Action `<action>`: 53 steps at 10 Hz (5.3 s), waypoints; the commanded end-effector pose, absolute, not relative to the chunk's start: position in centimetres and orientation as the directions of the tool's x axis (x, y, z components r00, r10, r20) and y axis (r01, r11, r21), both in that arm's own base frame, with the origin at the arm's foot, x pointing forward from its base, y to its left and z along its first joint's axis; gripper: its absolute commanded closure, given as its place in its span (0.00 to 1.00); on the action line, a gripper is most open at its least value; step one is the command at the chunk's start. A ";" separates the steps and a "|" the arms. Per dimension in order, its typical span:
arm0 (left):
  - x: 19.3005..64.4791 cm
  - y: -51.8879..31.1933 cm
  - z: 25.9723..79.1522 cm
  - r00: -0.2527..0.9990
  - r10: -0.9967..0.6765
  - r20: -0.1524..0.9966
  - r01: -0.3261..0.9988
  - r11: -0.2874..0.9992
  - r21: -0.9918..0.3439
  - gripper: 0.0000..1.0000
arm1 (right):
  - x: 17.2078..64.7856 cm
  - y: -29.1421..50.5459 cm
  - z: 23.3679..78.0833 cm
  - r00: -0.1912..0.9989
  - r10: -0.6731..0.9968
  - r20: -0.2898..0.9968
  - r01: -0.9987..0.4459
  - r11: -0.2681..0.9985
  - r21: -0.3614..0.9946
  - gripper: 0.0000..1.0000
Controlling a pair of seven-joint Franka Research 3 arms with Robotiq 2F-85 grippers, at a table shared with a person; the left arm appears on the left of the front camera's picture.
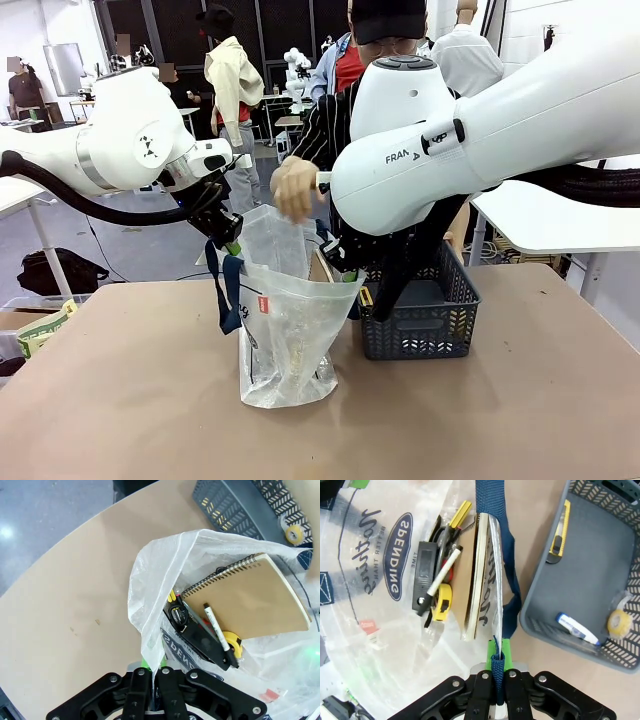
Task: Transfer purchased items from the store into the shopping bag.
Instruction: Move the Reusable shopping bag to the right side of the table.
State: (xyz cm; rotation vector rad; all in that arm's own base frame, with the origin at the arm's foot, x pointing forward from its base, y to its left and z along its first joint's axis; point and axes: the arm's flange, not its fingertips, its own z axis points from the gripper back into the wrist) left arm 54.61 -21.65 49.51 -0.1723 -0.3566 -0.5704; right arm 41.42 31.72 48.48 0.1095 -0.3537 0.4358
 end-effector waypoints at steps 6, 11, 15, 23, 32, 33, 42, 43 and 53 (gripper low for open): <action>54.6 -21.5 49.5 0.781 -0.492 0.384 0.552 0.832 -0.056 1.00 | 41.6 31.7 48.6 0.840 0.396 0.370 -0.442 0.896 0.045 1.00; 54.6 -21.5 49.5 0.781 -0.492 0.384 0.552 0.832 -0.056 1.00 | 41.6 31.7 48.6 0.840 0.396 0.370 -0.442 0.896 0.045 1.00; 54.6 -21.5 49.5 0.781 -0.492 0.384 0.552 0.832 -0.056 1.00 | 41.6 31.7 48.6 0.840 0.396 0.370 -0.442 0.896 0.045 1.00; 54.6 -21.5 49.5 0.781 -0.492 0.384 0.552 0.832 -0.056 1.00 | 41.6 31.7 48.6 0.840 0.396 0.370 -0.442 0.896 0.045 1.00; 54.6 -21.5 49.5 0.781 -0.492 0.384 0.552 0.832 -0.056 1.00 | 41.6 31.7 48.6 0.840 0.396 0.370 -0.442 0.896 0.045 1.00; 54.6 -21.5 49.5 0.781 -0.492 0.384 0.552 0.832 -0.056 1.00 | 41.6 31.7 48.6 0.840 0.396 0.370 -0.442 0.896 0.045 1.00; 54.6 -21.5 49.5 0.781 -0.492 0.384 0.552 0.832 -0.056 1.00 | 41.6 31.7 48.6 0.840 0.396 0.370 -0.442 0.896 0.045 1.00; 54.6 -21.5 49.5 0.781 -0.492 0.384 0.552 0.832 -0.056 1.00 | 41.6 31.7 48.6 0.840 0.396 0.370 -0.442 0.896 0.045 1.00; 54.6 -21.5 49.5 0.781 -0.492 0.384 0.552 0.832 -0.056 1.00 | 41.6 31.7 48.6 0.840 0.396 0.370 -0.442 0.896 0.045 1.00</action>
